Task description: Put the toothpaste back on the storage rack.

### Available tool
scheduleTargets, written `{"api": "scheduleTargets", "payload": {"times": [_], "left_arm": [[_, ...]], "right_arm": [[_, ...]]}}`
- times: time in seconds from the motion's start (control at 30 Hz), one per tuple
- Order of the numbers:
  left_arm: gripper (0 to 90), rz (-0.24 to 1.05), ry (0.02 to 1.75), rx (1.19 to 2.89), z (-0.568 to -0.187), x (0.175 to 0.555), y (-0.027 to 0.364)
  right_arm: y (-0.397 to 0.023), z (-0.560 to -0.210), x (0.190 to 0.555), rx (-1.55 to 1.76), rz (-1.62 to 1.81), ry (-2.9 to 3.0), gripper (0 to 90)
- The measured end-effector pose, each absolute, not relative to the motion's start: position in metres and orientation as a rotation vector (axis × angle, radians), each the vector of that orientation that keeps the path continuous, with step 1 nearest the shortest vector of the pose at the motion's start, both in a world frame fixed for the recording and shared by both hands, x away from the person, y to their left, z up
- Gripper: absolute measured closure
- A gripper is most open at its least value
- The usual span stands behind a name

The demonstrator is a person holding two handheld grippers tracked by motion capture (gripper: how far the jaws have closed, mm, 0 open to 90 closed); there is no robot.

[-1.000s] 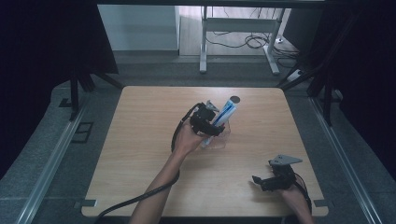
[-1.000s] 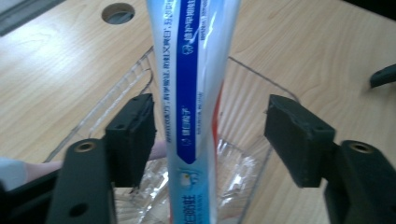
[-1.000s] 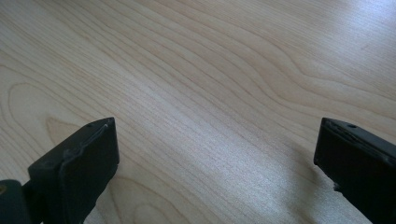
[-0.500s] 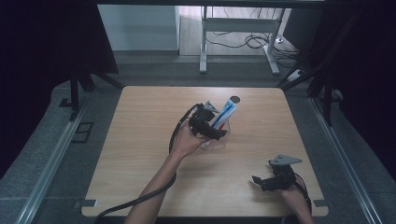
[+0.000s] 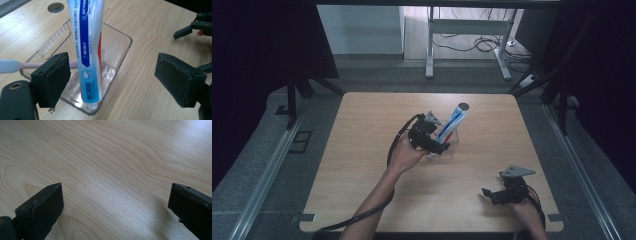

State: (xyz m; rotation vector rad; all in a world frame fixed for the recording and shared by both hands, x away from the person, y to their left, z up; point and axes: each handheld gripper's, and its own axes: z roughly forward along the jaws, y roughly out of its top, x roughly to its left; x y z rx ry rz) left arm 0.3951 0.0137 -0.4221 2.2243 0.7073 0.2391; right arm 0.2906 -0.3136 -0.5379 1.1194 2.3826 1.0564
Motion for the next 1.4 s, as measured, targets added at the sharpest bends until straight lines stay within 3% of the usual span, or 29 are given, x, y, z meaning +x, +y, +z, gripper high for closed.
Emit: {"api": "scheduleTargets", "payload": {"times": [1.4], "left_arm": [[12.8,0.304,0.796,2.185,-0.438,0.342,0.105]], "right_arm": [[-0.311,-0.536,0.289,1.114,1.072,2.372,0.0]]}}
